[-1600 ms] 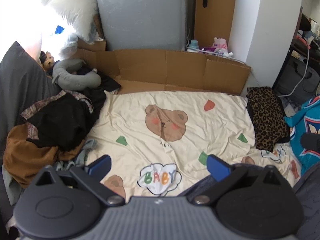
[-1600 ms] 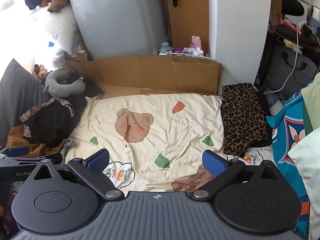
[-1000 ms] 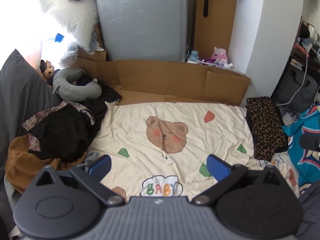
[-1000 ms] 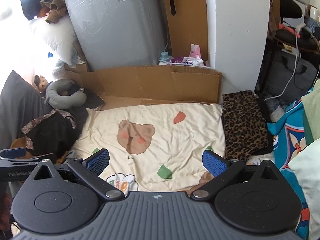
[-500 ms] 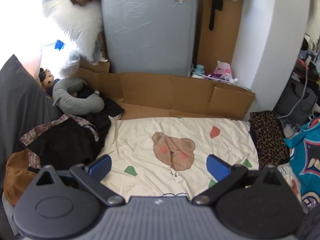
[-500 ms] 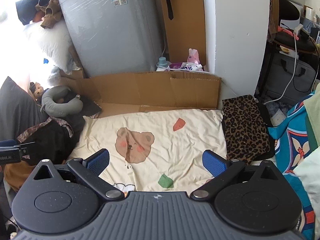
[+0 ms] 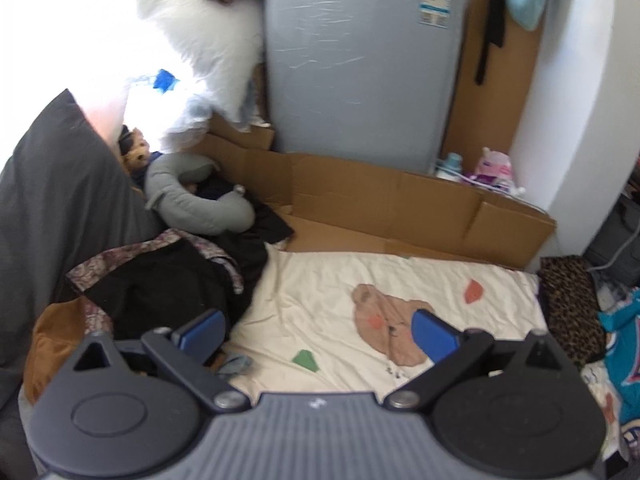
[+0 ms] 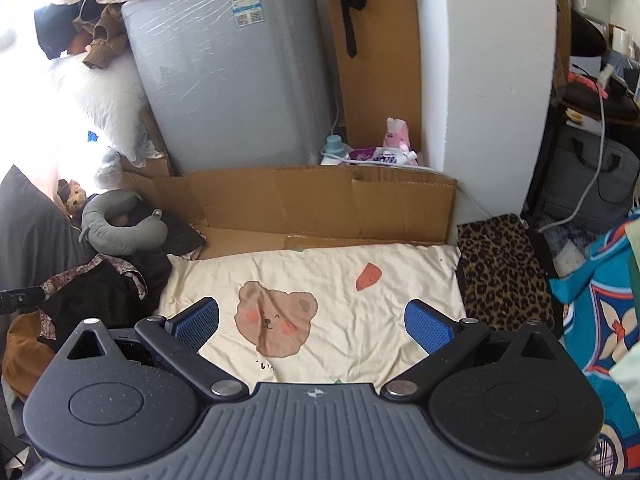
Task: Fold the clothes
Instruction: 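Move the left tool to the clothes pile and grasp the black garment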
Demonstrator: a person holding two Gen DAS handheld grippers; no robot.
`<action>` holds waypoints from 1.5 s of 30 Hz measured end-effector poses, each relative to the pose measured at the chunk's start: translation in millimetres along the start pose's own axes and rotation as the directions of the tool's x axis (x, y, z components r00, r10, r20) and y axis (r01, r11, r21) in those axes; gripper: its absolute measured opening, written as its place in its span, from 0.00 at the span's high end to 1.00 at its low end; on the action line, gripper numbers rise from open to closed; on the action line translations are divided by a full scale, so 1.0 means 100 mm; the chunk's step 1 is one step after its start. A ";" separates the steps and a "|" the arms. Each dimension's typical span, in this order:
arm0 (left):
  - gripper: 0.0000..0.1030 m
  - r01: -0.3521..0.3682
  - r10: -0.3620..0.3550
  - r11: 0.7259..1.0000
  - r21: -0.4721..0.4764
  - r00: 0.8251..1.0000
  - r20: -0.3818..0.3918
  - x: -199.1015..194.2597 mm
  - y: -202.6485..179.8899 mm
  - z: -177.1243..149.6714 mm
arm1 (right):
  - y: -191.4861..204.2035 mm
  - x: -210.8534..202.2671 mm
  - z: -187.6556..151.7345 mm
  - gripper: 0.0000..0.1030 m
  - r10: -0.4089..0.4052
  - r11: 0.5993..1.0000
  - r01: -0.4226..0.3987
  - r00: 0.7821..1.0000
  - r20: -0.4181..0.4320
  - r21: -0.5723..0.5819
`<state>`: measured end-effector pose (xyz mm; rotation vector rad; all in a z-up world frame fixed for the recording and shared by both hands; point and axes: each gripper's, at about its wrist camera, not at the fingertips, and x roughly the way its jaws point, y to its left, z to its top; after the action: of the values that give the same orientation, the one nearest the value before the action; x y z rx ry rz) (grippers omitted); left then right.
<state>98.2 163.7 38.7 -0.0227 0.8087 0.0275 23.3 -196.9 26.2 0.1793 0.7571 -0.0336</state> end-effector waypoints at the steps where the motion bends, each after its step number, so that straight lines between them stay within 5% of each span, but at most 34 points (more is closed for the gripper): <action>1: 0.03 -0.007 0.007 1.000 -0.013 1.000 -0.003 0.02 0.06 0.01 | 0.01 0.02 0.01 0.01 0.004 1.000 -0.004 1.000 0.003 0.000; 30: 0.12 -0.223 0.228 0.936 -0.274 0.974 -0.013 0.79 1.78 -0.35 | 0.08 1.17 -0.28 0.01 0.157 0.987 -0.156 0.987 0.031 -0.035; 36: 0.12 -0.226 0.235 0.921 -0.316 0.972 -0.011 1.18 2.10 -0.47 | 0.08 1.55 -0.48 0.01 0.181 0.983 -0.182 0.982 0.055 0.023; 45: 0.21 -0.217 0.227 0.908 -0.357 0.974 -0.015 1.71 2.41 -0.59 | 0.22 2.00 -0.75 0.01 0.235 0.971 -0.233 0.971 -0.034 0.056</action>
<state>165.8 405.4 -128.0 -0.2745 0.7672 0.3912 120.0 -155.3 -160.9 0.3185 0.7717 0.1754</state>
